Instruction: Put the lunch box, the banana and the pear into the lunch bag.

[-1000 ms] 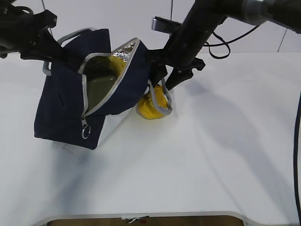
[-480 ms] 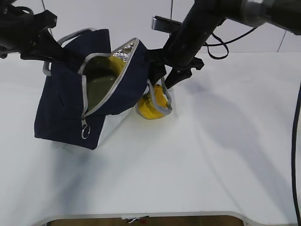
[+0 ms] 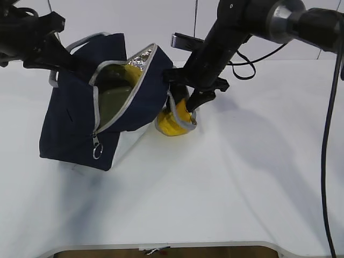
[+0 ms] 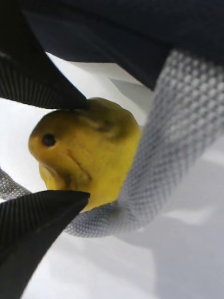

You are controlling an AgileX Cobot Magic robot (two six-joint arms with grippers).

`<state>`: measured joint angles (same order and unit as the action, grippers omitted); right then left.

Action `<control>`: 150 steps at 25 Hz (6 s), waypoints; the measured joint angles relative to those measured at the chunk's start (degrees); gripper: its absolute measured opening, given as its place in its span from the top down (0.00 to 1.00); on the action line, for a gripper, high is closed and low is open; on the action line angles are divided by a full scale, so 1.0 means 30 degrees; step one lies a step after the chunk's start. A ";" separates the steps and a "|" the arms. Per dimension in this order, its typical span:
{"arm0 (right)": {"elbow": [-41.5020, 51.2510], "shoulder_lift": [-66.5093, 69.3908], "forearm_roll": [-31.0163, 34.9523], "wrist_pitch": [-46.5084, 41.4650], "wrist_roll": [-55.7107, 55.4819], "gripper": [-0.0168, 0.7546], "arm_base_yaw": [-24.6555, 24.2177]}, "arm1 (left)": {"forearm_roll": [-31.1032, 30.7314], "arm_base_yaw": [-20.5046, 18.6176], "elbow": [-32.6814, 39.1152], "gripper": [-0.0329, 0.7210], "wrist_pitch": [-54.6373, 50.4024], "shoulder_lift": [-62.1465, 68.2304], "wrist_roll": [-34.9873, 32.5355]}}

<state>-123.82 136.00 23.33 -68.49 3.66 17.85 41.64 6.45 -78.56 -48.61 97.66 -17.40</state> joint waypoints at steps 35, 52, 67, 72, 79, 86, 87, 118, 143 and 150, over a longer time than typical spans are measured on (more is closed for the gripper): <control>-0.1421 -0.0429 -0.1144 -0.0715 -0.0079 0.61 0.0000 | -0.0044 0.0000 0.0000 0.94 -0.0161 0.0000 0.0000; -0.0012 -0.3901 -0.1982 -0.1016 -0.0446 0.61 0.0000 | -0.0011 0.0000 0.0000 0.94 -0.0308 0.0000 0.0000; -0.1553 -0.5097 0.2744 -0.1123 0.0261 0.61 0.0000 | 0.1103 0.0000 0.0000 0.94 -0.0338 0.0000 0.0000; -0.1583 -0.3975 0.4682 -0.1123 0.0714 0.61 0.0030 | 0.2214 -0.0028 0.0000 0.94 -0.0352 0.0000 0.0000; -0.1583 -0.2871 0.4886 -0.1088 0.0827 0.58 0.0706 | 0.3682 -0.0040 0.0000 0.94 -0.0352 0.0000 0.0000; -0.1583 -0.2684 0.4949 -0.1046 0.0840 0.34 0.1250 | 0.3956 -0.0040 0.0000 0.94 -0.0499 0.0000 0.0000; -0.1583 -0.2684 0.4814 -0.1046 0.0840 0.32 0.1250 | 0.3956 -0.0040 0.0000 0.94 -0.0499 0.0000 0.0000; 0.0500 -0.1562 -0.0785 -0.0964 -0.0576 0.31 0.1002 | 0.3015 -0.0040 0.0000 0.94 -0.0385 0.0000 -0.0527; 0.0169 -0.5777 -0.4260 -0.1357 -0.0181 0.96 0.1005 | 0.8711 0.2157 0.0000 0.94 0.0158 0.0125 -0.2929; 0.0456 -0.6424 -0.5723 -0.1607 -0.0181 0.96 0.1004 | 0.9300 0.3096 0.0000 0.94 0.0939 0.1456 -0.3265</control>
<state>-122.46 116.72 6.16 -73.31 3.12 20.87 69.54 15.74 -78.56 -45.79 102.02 -27.20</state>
